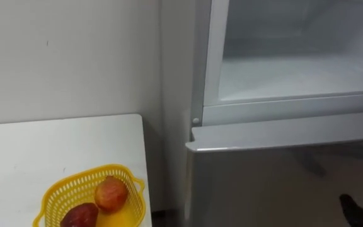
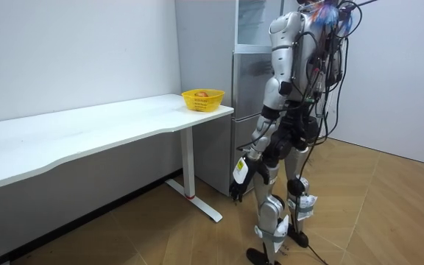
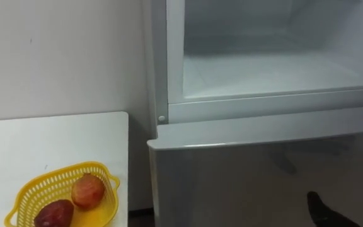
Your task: Retrieve from the upper fridge
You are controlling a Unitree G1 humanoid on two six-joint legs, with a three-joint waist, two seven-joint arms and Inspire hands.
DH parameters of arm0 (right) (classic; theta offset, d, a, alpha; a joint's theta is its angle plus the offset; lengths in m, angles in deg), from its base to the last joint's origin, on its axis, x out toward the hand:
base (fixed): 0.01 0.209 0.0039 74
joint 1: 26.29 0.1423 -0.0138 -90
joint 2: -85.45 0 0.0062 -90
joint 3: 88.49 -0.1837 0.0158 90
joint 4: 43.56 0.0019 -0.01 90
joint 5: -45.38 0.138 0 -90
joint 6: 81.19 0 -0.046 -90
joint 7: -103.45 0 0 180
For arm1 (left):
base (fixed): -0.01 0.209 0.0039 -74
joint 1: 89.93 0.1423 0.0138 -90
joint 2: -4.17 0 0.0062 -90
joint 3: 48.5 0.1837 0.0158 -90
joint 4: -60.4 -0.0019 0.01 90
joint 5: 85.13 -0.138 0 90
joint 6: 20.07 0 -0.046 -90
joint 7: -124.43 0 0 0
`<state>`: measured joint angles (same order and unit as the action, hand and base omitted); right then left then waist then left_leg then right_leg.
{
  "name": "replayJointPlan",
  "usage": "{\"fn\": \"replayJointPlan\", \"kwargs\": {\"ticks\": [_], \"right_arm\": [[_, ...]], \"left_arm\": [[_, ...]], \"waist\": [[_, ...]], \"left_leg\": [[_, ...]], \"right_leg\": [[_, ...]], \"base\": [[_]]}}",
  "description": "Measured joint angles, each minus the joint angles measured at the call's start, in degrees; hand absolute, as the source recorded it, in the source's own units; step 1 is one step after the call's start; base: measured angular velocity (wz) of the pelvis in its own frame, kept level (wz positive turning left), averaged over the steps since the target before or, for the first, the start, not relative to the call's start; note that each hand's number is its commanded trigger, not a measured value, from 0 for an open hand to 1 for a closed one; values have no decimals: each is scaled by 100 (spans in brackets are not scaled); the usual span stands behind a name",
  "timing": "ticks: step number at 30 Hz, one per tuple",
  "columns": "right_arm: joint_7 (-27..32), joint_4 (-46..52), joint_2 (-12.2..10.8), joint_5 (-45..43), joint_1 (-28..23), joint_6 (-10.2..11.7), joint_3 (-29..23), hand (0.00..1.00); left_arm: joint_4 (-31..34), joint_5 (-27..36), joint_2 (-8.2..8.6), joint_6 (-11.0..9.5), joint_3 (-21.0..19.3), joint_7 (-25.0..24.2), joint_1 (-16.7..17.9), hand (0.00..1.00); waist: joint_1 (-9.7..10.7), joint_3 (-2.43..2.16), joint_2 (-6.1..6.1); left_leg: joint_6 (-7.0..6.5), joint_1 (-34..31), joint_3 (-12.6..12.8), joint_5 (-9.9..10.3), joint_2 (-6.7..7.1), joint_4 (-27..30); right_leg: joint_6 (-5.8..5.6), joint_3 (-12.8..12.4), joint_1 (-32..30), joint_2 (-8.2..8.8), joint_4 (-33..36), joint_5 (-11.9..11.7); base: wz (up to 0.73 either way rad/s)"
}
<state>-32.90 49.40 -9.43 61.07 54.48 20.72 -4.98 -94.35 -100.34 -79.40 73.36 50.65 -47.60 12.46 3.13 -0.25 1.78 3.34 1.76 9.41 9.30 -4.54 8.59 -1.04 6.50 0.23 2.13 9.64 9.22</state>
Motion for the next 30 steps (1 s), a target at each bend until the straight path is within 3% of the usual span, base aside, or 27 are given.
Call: {"fn": "replayJointPlan", "kwargs": {"ticks": [8, 10, 15, 24, 30], "right_arm": [[212, -454, -4, 1755, -180, -76, -191, 0], [346, -457, -3, 2242, -237, -75, -271, 0], [600, -651, -3, 2747, -257, -76, -490, 0], [923, -706, -3, 3865, -260, -21, -1484, 0], [1241, -709, 18, 4525, -258, 119, -1880, 0]], "left_arm": [[100, 4, 2, 25, -7, 1, 133, 0], [255, 3, 2, 32, -47, -4, 204, 0], [302, 4, 12, 37, -155, 29, 213, 0], [346, 2, 90, 135, -521, -32, 219, 0], [420, 7, 0, 126, -668, -94, 218, 0]], "waist": [[126, 2, -29], [157, -16, -36], [185, -13, -24], [232, 2, 0], [351, 38, 125]], "left_leg": [[-2, -61, -11, 1, 9, 6], [-3, -122, -12, 1, 8, 18], [-3, -92, -7, 0, 11, 25], [-3, -20, 1, -1, 20, 23], [-3, -8, 6, -1, 18, 23]], "right_leg": [[-19, 14, -54, 14, 9, 24], [-11, 16, -111, 13, 20, 18], [-6, 10, -20, 12, 9, 14], [-19, 5, -12, 20, 14, 72], [-18, -23, -15, 17, 21, 71]], "base": [[0], [0], [1], [1], [0]]}}
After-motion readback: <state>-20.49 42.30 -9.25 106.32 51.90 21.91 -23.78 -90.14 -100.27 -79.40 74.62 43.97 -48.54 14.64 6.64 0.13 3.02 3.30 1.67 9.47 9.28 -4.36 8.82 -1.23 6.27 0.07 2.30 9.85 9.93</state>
